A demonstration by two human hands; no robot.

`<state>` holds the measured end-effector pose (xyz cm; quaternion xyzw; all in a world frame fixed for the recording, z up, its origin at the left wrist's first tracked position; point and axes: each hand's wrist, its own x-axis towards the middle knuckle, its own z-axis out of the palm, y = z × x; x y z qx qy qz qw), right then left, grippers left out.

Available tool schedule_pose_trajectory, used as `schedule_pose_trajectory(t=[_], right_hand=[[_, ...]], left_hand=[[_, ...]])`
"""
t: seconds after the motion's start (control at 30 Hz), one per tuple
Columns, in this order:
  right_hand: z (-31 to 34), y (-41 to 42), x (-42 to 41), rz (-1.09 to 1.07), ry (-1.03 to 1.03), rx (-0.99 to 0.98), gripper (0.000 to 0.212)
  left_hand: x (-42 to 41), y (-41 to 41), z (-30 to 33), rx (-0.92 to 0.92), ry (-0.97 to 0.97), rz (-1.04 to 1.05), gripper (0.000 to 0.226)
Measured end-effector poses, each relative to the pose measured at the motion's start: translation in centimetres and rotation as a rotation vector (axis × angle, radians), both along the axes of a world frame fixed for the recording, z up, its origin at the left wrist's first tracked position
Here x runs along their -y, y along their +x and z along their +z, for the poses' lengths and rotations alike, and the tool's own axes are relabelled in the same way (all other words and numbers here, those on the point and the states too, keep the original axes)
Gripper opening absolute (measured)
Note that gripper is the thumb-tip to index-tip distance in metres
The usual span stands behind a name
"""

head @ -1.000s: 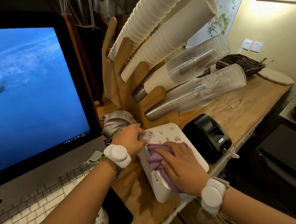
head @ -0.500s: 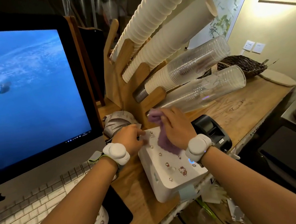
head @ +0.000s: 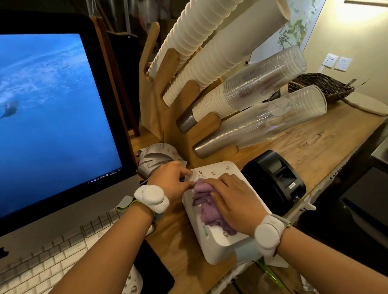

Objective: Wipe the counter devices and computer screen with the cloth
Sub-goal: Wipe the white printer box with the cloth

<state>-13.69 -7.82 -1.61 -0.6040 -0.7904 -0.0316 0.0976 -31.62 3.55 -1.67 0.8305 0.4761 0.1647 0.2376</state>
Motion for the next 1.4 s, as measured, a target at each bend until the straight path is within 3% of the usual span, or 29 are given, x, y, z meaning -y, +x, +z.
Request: schedule_pose_trajectory(t=[0.07, 0.27, 0.33, 0.43, 0.5, 0.57, 0.67, 0.8, 0.9, 1.0, 1.1, 1.2, 1.3, 1.4], right_hand=[[0.4, 0.7, -0.4, -0.064, 0.03, -0.057, 0.036], [0.3, 4.8, -3.7, -0.252, -0.011, -0.069, 0.034], [1.0, 5.0, -4.5, -0.242, 0.01, -0.26, 0.033], [2.9, 2.8, -5.2, -0.065, 0.09, -0.578, 0.03], [3.4, 1.0, -5.8, -0.037, 0.096, -0.495, 0.03], [2.1, -0.1, -6.5, -0.088, -0.02, -0.274, 0.038], [-0.7, -0.1, -6.8, -0.044, -0.098, 0.081, 0.05], [0.2, 2.3, -6.1, -0.019, -0.101, -0.004, 0.05], [0.4, 5.0, -5.2, -0.145, -0.171, -0.089, 0.048], [-0.2, 6.5, -3.7, -0.201, -0.205, -0.397, 0.044], [-0.1, 7.3, -2.0, -0.295, -0.239, -0.535, 0.042], [-1.0, 8.3, -0.9, -0.364, -0.267, -0.516, 0.039], [-1.5, 8.8, 0.0, -0.38, -0.292, -0.558, 0.038], [-1.6, 8.9, 0.3, -0.384, -0.29, -0.581, 0.039]], left_hand=[[-0.1, -0.1, -0.1, 0.003, -0.008, 0.01, 0.041], [-0.1, 0.0, -0.2, -0.005, -0.001, 0.019, 0.042], [-0.1, 0.0, -0.2, -0.012, 0.005, 0.013, 0.041], [-0.1, -0.1, -0.2, -0.013, 0.011, 0.002, 0.039], [-0.2, -0.2, -0.2, -0.004, 0.025, -0.024, 0.03], [-0.2, -0.3, -0.1, 0.008, 0.06, -0.05, 0.016], [-0.1, -0.3, -0.3, -0.02, 0.105, -0.052, 0.016], [-0.2, -0.1, -0.2, -0.068, 0.085, -0.037, 0.022], [-0.3, 0.0, 0.0, -0.127, 0.079, -0.036, 0.024], [0.1, 0.2, 0.4, -0.171, 0.131, -0.057, 0.027], [1.0, 0.5, 1.1, -0.199, 0.139, -0.042, 0.039], [2.6, 1.2, 1.9, -0.327, 0.081, -0.043, 0.078], [4.4, 2.3, 1.8, -0.388, -0.084, -0.091, 0.12], [5.1, 3.0, 1.4, -0.346, -0.243, -0.105, 0.131]])
